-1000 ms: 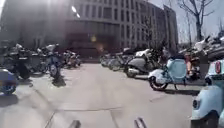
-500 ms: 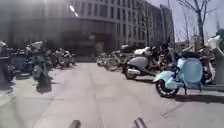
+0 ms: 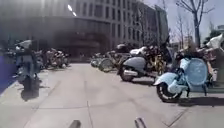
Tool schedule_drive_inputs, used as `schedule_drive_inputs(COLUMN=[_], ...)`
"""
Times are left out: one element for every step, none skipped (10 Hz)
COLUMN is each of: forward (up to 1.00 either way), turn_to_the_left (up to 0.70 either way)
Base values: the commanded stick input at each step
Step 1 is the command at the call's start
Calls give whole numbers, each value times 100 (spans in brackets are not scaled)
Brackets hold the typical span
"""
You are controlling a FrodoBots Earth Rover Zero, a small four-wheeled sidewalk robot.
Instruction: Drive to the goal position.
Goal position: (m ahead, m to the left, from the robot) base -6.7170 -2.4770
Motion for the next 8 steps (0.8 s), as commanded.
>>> schedule_drive_inputs(forward=[0,0,0,0,0,0,0,0], turn_to_the_left=[0,0,-36,-98,-100,-100,-87,-38])
